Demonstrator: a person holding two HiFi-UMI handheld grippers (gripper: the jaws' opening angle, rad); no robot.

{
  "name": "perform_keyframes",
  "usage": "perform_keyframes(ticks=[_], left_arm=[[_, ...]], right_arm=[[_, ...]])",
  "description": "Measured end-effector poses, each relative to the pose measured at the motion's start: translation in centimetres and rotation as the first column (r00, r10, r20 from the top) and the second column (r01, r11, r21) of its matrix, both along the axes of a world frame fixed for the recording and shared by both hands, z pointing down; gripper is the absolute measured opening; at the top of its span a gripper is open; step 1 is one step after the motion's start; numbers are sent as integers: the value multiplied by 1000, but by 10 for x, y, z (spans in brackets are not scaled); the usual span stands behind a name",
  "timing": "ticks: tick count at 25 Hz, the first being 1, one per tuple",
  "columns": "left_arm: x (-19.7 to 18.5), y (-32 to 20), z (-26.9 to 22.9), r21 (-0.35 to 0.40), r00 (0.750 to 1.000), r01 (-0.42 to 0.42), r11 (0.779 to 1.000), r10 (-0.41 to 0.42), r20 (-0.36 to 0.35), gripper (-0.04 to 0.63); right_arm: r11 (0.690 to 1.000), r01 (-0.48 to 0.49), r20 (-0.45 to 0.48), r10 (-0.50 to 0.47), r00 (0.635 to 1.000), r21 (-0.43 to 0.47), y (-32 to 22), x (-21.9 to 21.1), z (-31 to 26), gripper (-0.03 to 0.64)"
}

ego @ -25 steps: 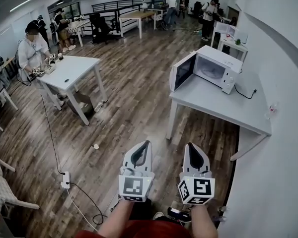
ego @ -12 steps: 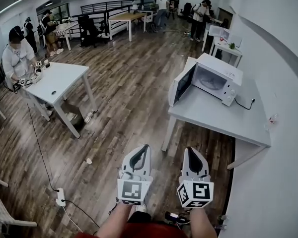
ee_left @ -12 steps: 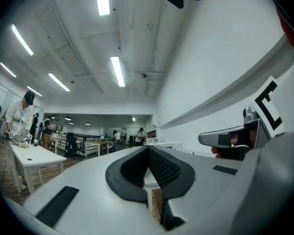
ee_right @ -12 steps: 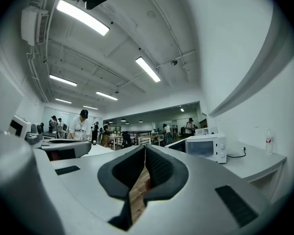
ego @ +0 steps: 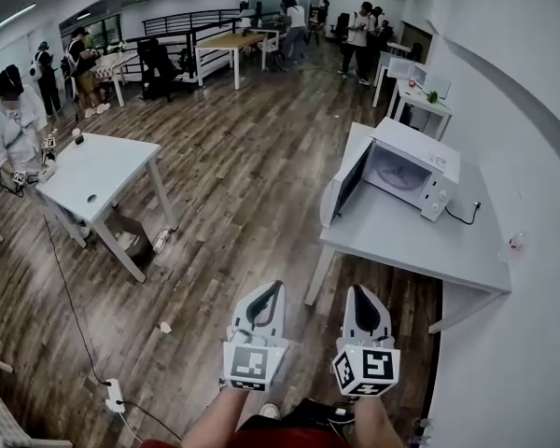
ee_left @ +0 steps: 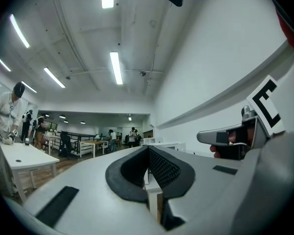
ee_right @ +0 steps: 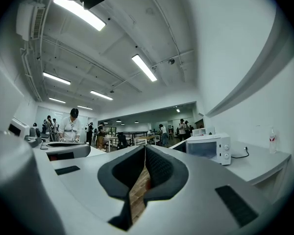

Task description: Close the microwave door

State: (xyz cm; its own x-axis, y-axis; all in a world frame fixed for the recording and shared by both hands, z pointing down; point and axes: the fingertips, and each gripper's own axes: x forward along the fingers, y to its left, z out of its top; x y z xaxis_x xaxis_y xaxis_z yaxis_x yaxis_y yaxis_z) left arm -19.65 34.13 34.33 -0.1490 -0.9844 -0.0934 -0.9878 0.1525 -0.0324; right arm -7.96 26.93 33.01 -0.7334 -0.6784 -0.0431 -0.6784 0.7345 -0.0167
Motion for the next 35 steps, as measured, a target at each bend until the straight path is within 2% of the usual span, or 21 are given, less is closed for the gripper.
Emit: perform_keyframes(ticks=[6, 15, 24, 35], left_arm=[[-17, -42, 6, -1, 1000, -18, 1000, 18, 13, 26], [-39, -150, 7, 3, 1000, -26, 1000, 26, -6, 26], [-50, -246, -7, 39, 1000, -22, 999, 22, 7, 26], [-74, -317, 21, -17, 999, -40, 999, 41, 8, 26]], right_arm=[[1000, 3, 4, -3, 1000, -2, -40, -23, 9, 29], [1000, 2, 15, -2, 1000, -18, -148, -45, 7, 29], [1000, 22, 20, -22, 1000, -19, -244, -57, 6, 28], [999, 7, -4, -7, 1000, -49, -310, -75, 35, 29]])
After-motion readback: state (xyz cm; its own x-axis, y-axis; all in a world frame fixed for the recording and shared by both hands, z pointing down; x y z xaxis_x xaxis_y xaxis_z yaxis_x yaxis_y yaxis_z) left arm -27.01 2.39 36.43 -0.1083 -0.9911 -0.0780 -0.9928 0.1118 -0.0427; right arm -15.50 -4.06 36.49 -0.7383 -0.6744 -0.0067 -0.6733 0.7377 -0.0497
